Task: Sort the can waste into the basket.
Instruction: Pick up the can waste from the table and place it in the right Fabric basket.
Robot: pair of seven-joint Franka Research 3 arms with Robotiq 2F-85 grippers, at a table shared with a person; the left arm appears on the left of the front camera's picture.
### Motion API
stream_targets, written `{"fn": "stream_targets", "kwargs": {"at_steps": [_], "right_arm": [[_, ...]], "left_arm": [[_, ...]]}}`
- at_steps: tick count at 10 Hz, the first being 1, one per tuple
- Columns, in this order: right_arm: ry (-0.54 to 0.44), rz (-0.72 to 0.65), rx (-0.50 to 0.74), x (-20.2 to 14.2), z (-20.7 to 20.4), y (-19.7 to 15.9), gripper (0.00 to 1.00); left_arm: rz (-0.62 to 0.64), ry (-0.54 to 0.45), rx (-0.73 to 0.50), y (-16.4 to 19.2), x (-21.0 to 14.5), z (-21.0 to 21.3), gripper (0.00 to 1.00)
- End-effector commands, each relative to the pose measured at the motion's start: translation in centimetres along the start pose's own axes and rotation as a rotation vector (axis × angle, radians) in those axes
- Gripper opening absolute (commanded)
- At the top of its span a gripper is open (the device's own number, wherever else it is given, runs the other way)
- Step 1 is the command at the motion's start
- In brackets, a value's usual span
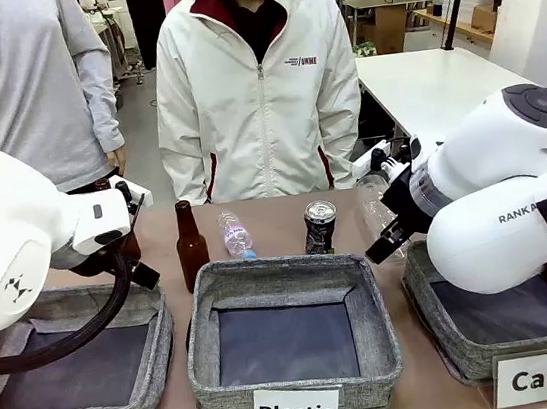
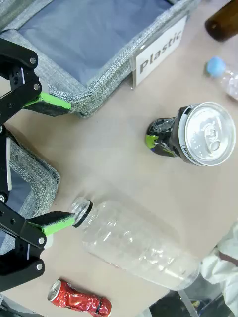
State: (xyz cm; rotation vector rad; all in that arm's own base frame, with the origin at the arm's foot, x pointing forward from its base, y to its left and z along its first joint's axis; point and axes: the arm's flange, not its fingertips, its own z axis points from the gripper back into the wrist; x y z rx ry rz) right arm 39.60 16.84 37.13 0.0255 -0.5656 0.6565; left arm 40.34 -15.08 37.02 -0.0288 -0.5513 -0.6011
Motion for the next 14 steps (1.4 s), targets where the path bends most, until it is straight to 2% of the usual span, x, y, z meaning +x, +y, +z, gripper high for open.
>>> {"fn": "stream_targets", "kwargs": {"at_steps": [1,14], "right_arm": [[0.000,0.000,0.000,0.00,0.00,0.00,1.00],[0.000,0.000,0.000,0.00,0.00,0.00,1.00]], "left_arm": [[0.000,0.000,0.000,0.00,0.01,0.01,1.00],[0.000,0.000,0.000,0.00,0.01,0.01,1.00]]}}
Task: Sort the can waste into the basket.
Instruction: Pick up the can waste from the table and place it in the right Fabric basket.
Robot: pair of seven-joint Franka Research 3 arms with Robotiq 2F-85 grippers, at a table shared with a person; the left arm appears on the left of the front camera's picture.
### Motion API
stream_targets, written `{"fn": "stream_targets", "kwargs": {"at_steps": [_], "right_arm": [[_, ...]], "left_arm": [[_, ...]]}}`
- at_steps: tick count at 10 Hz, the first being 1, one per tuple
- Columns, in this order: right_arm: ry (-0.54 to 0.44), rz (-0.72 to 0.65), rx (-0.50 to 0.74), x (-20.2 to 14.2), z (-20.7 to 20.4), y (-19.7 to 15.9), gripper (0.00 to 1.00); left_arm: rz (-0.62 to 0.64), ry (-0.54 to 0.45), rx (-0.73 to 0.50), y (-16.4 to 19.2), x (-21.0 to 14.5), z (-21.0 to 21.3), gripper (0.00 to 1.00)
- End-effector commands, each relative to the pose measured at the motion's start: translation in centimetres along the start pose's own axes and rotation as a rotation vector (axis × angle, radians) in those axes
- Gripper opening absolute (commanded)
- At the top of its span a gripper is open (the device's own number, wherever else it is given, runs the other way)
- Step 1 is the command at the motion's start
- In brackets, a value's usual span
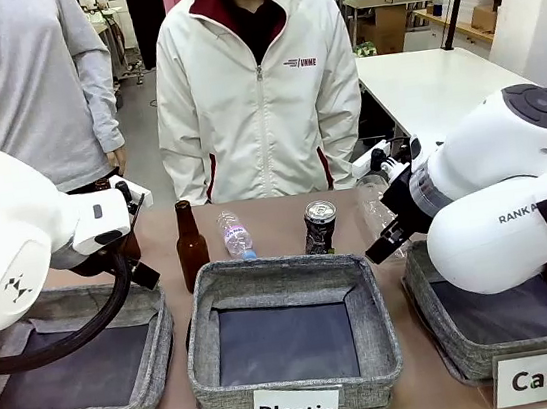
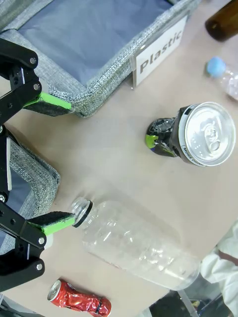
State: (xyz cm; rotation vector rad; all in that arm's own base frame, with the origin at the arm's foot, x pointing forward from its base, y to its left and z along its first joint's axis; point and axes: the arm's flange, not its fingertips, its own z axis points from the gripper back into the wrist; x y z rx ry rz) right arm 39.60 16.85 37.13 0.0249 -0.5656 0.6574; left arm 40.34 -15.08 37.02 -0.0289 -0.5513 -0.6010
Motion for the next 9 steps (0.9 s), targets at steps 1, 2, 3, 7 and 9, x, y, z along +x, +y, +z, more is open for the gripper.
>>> {"fn": "stream_targets", "kwargs": {"at_steps": [1,2,3,7,9], "right_arm": [[0.000,-0.001,0.000,0.0,0.0,0.0,1.00],[0.000,-0.001,0.000,0.0,0.0,0.0,1.00],[0.000,0.000,0.000,0.0,0.0,0.0,1.00],[0.053,-0.059,0.133,2.0,7.1,-0.7,1.00],[0.031,-0.315,0.250,2.2,13.1,-1.8,1.00]], "left_arm": [[0.000,0.000,0.000,0.0,0.0,0.0,1.00],[0.000,0.000,0.000,0.0,0.0,0.0,1.00],[0.000,0.000,0.000,0.0,0.0,0.0,1.00],[0.073,0.071,-0.259,0.5,0.3,7.4,1.00],[0.220,0.149,-0.398,1.6,-0.6,12.5,1.00]]}}
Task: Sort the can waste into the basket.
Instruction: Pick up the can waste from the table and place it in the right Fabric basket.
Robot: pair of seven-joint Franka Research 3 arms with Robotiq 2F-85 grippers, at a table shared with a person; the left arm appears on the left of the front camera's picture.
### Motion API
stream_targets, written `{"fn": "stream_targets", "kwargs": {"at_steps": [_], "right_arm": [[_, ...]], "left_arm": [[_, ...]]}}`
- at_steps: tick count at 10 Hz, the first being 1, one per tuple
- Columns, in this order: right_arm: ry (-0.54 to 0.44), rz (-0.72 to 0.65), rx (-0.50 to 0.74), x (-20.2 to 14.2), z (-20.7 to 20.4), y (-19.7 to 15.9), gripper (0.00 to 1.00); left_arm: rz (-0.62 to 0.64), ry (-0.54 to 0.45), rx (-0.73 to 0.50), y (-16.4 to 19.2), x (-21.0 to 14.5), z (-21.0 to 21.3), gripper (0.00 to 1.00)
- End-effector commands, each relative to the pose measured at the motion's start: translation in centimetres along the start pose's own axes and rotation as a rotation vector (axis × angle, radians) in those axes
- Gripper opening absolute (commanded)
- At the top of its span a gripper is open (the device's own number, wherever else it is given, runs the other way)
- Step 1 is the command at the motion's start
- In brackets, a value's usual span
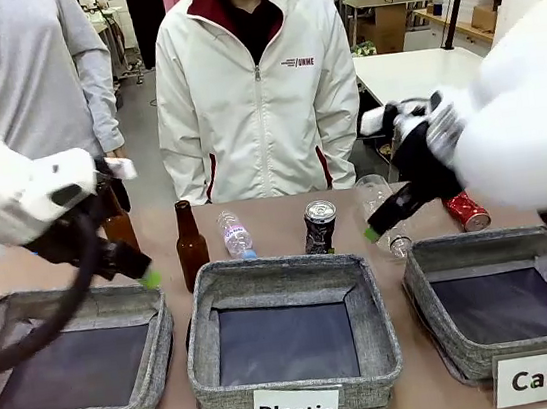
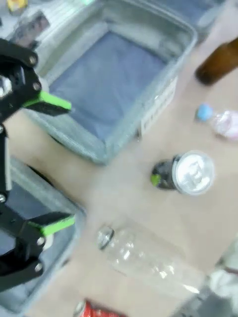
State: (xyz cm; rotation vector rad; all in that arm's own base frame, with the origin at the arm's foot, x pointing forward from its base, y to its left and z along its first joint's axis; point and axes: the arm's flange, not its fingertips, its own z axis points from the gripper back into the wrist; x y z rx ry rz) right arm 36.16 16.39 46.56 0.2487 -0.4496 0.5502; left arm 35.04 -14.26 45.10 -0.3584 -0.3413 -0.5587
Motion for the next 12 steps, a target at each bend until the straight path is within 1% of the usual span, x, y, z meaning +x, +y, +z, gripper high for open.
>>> {"fn": "stream_targets", "kwargs": {"at_steps": [1,2,3,4,5,6,7,8,9,10,11,12], "right_arm": [[-0.059,-0.197,0.162,-0.8,6.6,-1.9,1.00],[-0.074,-0.233,0.269,-2.0,9.0,-3.4,1.00],[-0.108,-0.305,0.308,-3.5,10.5,-5.8,1.00],[-0.145,-0.400,0.336,-5.7,11.5,-8.5,1.00],[-0.173,-0.458,0.402,-8.0,12.2,-10.7,1.00],[-0.225,-0.525,0.433,-10.3,13.0,-12.6,1.00],[-0.294,-0.599,0.465,-12.9,14.1,-14.3,1.00],[-0.371,-0.677,0.483,-15.6,15.1,-16.0,1.00],[-0.421,-0.741,0.495,-17.6,15.4,-17.6,1.00],[-0.446,-0.822,0.490,-19.4,15.3,-19.3,1.00],[-0.472,-0.886,0.506,-21.4,14.9,-20.9,1.00],[-0.508,-0.953,0.511,-22.9,14.3,-22.1,1.00]], "left_arm": [[0.125,-0.002,-0.138,1.6,-1.6,6.3,1.00],[0.135,-0.061,-0.249,2.8,-3.0,9.1,1.00],[0.184,-0.152,-0.337,4.7,-4.0,11.9,1.00],[0.285,-0.274,-0.407,7.9,-5.9,13.9,1.00],[0.382,-0.370,-0.471,10.9,-7.7,14.8,1.00],[0.473,-0.423,-0.510,14.4,-9.5,15.2,1.00],[0.580,-0.463,-0.536,17.3,-11.4,14.9,1.00],[0.699,-0.510,-0.604,19.0,-12.6,13.4,1.00],[0.776,-0.547,-0.656,20.7,-13.3,12.2,1.00],[0.823,-0.625,-0.712,21.1,-14.8,11.3,1.00],[0.857,-0.687,-0.759,20.7,-15.7,10.3,1.00],[0.898,-0.703,-0.777,20.1,-14.9,9.5,1.00]]}}
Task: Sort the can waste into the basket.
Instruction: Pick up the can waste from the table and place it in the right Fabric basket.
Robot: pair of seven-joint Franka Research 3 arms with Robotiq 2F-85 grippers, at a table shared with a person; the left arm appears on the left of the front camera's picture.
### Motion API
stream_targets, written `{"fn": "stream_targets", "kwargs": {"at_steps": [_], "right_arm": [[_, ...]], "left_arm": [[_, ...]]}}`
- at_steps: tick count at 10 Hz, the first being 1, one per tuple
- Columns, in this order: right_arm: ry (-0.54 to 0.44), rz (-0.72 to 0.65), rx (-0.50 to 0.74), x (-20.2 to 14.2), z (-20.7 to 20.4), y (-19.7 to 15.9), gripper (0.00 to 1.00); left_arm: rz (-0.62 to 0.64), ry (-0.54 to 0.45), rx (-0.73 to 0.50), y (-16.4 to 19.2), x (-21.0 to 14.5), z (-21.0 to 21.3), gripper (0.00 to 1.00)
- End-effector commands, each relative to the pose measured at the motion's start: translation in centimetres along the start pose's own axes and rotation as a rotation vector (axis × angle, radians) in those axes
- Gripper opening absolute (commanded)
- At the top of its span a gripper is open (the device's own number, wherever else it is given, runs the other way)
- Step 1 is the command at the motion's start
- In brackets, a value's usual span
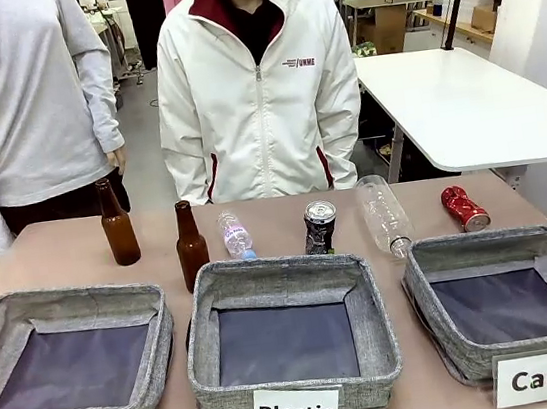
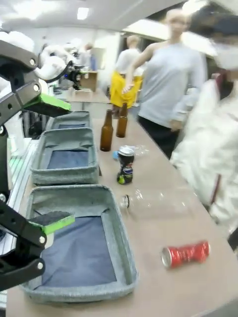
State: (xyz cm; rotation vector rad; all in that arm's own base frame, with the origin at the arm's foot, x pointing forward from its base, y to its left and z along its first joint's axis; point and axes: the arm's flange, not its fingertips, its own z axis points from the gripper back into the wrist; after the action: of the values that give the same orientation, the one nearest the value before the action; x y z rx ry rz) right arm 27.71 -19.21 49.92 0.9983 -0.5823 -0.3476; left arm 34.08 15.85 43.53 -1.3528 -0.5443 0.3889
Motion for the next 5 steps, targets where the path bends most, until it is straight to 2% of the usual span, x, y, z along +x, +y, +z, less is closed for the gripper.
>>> {"fn": "stream_targets", "kwargs": {"at_steps": [1,3,4,5], "right_arm": [[-0.057,-0.056,0.042,-3.9,-1.7,-3.8,1.00],[-0.098,-0.077,0.029,-4.4,-1.2,-4.8,1.00],[-0.126,-0.073,-0.019,-4.5,-1.4,-4.8,1.00],[-0.073,-0.107,0.010,0.4,1.2,-4.7,1.00]], "left_arm": [[0.029,-0.050,-0.023,0.2,-4.2,-2.8,1.00],[0.055,-0.080,0.018,-0.1,-5.4,-4.1,1.00],[0.047,-0.047,-0.022,0.2,0.6,-2.1,1.00],[0.047,-0.047,-0.022,0.2,0.6,-2.1,1.00]]}}
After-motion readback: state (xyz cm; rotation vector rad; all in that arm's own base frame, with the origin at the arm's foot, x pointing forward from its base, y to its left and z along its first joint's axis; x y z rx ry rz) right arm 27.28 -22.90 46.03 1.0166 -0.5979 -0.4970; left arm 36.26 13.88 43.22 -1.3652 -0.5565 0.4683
